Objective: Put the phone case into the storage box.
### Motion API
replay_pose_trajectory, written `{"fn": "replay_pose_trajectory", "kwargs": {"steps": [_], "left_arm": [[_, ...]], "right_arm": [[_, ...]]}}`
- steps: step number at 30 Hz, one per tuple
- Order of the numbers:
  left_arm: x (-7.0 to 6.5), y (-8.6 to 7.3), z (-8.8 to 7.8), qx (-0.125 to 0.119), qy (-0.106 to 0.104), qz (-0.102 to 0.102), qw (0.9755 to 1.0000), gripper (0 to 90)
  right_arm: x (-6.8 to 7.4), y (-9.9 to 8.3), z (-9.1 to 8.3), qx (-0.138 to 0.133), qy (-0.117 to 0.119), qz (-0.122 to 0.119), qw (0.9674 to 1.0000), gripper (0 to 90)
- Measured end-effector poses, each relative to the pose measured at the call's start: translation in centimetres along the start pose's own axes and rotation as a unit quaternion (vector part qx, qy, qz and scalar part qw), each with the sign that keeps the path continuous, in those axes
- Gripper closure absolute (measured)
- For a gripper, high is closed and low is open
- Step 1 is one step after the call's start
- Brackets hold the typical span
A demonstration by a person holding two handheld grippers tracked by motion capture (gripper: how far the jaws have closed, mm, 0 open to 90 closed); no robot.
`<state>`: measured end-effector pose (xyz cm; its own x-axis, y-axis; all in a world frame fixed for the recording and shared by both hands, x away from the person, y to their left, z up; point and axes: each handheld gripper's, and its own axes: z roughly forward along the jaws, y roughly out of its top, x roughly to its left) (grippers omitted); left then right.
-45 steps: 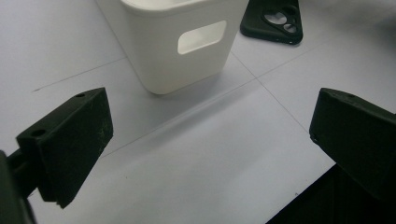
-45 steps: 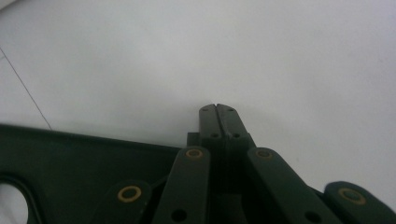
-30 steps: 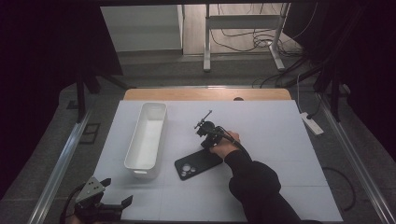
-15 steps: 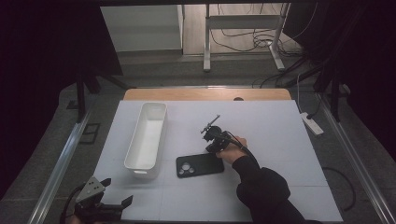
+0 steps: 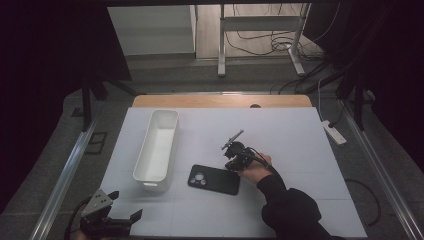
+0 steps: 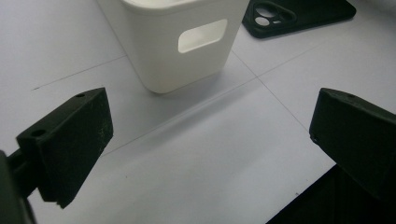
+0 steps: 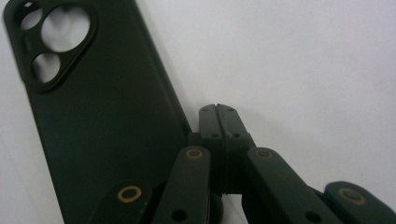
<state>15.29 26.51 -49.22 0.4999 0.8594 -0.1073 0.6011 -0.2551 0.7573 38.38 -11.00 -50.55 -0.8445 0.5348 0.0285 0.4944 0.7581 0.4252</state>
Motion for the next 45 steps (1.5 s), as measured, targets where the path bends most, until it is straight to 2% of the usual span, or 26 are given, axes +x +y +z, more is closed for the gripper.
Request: {"fn": "replay_pose_trajectory", "kwargs": {"steps": [18, 30, 39, 45], "left_arm": [[0.0, 0.0, 0.0, 0.001, 0.000, 0.000, 1.0000, 0.4], [0.0, 0.0, 0.0, 0.001, 0.001, 0.001, 1.0000, 0.4], [0.0, 0.0, 0.0, 0.002, 0.001, 0.002, 1.0000, 0.4], [-0.1, 0.0, 0.0, 0.003, 0.001, 0.002, 1.0000, 0.4]], "right_arm": [[2.1, -2.3, -1.0, -0.005, 0.014, 0.001, 0.9999, 90.0], [2.8, -2.8, -1.1, -0.003, 0.024, 0.001, 0.9997, 90.0], [3.0, -2.8, -1.4, -0.010, 0.019, -0.004, 0.9998, 90.0], [3.2, -2.8, -2.6, -0.028, 0.005, -0.005, 0.9996, 80.1]]}}
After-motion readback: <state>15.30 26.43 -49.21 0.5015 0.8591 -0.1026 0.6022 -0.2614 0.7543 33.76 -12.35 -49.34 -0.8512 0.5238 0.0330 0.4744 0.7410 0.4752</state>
